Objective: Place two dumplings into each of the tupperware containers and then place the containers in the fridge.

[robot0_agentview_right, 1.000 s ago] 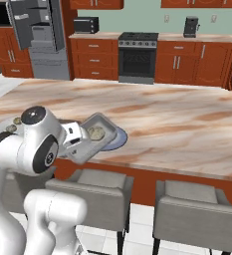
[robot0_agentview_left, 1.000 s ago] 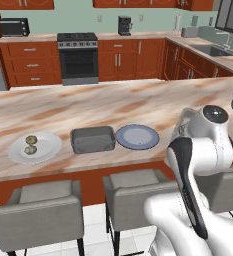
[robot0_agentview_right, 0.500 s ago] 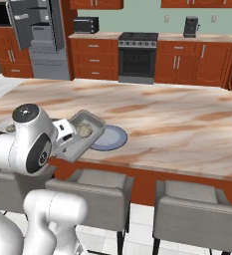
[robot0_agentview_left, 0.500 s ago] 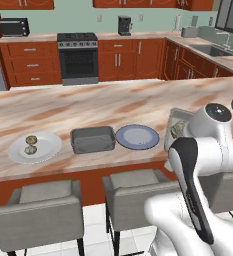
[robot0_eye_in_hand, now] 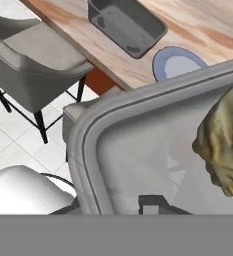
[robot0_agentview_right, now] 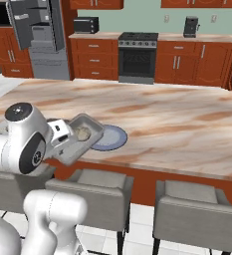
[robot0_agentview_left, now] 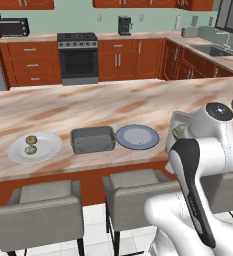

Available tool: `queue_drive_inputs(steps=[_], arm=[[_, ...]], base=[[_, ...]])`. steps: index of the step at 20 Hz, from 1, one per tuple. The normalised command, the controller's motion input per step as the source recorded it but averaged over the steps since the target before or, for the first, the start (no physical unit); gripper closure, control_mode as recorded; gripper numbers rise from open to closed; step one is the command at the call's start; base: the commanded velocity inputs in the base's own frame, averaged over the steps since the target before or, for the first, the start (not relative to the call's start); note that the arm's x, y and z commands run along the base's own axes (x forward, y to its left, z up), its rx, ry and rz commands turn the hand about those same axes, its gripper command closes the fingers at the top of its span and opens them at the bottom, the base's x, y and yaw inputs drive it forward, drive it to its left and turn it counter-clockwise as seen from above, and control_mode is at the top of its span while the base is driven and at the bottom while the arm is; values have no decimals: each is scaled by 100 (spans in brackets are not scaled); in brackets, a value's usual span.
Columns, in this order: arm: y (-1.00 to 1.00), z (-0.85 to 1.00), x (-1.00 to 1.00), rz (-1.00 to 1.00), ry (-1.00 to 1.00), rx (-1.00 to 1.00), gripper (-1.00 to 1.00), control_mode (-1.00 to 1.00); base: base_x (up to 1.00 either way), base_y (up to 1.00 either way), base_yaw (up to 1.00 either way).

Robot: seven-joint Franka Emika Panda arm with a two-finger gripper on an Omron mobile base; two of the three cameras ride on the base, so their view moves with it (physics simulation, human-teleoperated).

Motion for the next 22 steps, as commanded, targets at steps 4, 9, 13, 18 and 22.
queue_drive_inputs(steps=[4,9,13,18,22], arm=[[0,0,0,0,0,0,100,100],[0,0,0,0,0,0,100,100],[0,0,0,0,0,0,100,100],[0,0,0,0,0,0,100,100],[0,0,0,0,0,0,100,100]], base=[[-62,0,0],[-51,16,1],[-46,79,6],[-43,98,6],[-14,100,2]])
